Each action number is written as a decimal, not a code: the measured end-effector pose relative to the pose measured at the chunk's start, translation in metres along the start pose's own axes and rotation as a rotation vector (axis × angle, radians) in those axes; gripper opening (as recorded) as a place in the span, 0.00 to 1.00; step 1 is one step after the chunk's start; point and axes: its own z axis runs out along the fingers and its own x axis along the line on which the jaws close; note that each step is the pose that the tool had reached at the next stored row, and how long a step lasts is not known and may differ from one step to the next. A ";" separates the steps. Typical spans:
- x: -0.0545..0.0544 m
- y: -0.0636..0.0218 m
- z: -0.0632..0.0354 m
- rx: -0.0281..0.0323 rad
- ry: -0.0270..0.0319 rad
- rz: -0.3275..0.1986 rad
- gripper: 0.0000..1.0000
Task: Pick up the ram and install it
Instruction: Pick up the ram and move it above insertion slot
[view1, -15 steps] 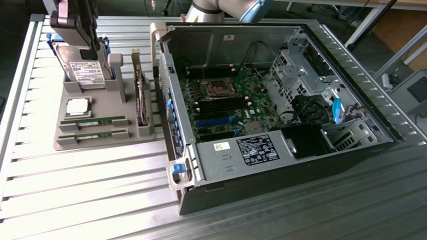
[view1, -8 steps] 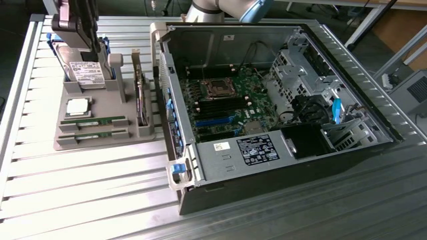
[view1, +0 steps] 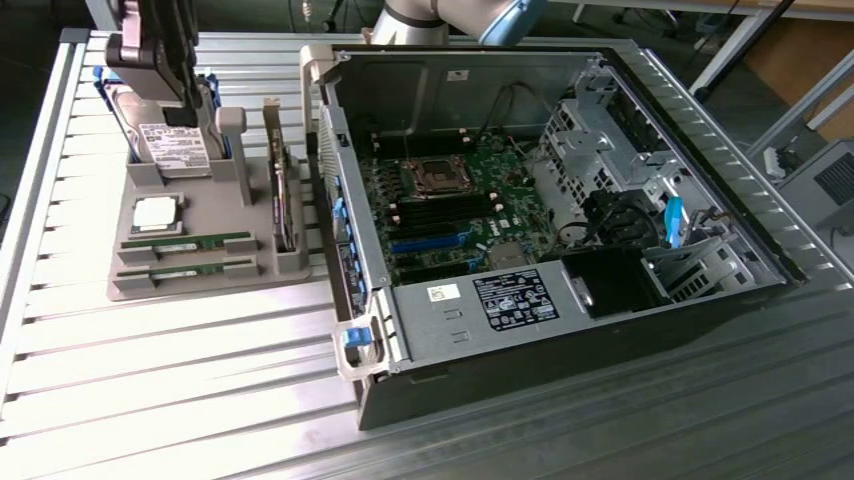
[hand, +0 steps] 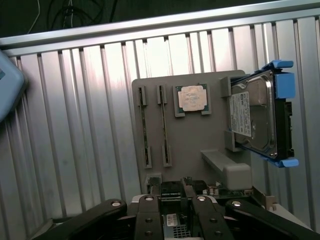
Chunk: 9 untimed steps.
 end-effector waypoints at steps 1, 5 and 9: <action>0.000 0.0000 0.0005 0.0000 0.0000 0.000 0.29; 0.000 0.0000 0.0022 0.0000 0.0000 0.000 0.29; 0.000 0.0000 0.0044 0.0000 0.0000 0.000 0.29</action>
